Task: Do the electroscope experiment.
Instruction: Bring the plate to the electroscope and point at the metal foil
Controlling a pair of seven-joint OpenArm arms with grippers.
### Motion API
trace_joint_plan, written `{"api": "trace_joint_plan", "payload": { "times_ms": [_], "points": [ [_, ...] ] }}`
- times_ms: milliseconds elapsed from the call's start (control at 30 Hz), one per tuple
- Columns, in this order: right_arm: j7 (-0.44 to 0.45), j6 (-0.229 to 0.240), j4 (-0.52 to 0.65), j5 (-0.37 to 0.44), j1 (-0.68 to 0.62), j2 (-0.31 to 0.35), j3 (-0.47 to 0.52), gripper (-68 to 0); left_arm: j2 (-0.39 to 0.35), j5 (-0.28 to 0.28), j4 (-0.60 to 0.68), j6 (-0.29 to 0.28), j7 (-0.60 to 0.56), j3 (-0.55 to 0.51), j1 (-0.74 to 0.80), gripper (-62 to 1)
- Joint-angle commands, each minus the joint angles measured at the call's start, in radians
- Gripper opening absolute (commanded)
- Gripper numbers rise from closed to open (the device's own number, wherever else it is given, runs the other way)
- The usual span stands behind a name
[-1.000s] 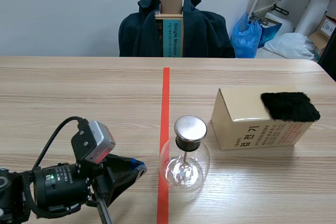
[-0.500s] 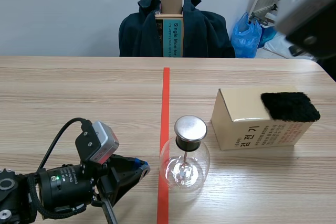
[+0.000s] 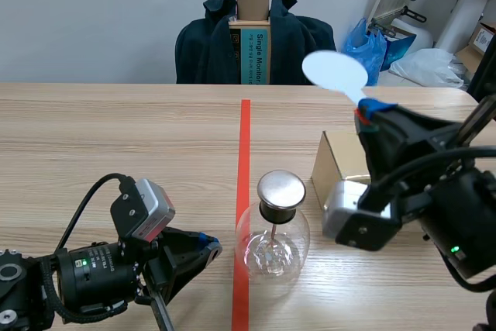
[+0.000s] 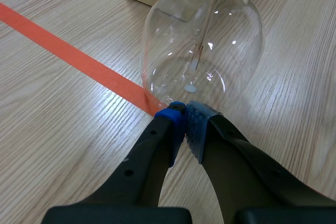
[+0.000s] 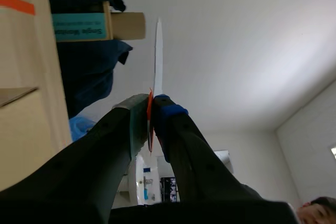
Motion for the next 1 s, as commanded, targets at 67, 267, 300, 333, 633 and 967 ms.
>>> {"api": "trace_joint_plan", "payload": {
  "times_ms": [67,267,300,333,633,967],
  "points": [
    [0.032,-0.027,-0.015,0.01,-0.008,0.016,0.007,-66.7,0.005,-0.006,0.021,0.001,-0.014,-0.006,0.005,-59.2],
    [0.084,-0.096,-0.068,0.01,-0.037,0.016,0.008,-66.7,0.005,-0.006,0.021,0.001,-0.014,-0.006,0.005,-59.2],
    [0.097,-0.108,-0.077,0.01,-0.043,0.016,0.008,-66.7,0.005,-0.006,0.021,0.001,-0.014,-0.006,0.005,-59.2],
    [0.11,-0.123,-0.087,0.01,-0.05,0.016,0.008,-66.7,0.005,-0.006,0.021,0.001,-0.014,-0.006,0.005,-59.2],
    [0.154,-0.211,-0.175,-0.011,-0.076,0.019,0.008,-66.7,0.005,-0.006,0.021,0.001,-0.013,-0.006,0.005,-59.2],
    [0.154,-0.256,-0.222,-0.016,-0.075,0.019,0.009,-66.7,0.005,-0.006,0.021,0.001,-0.014,-0.006,0.005,-59.2]
  ]
}}
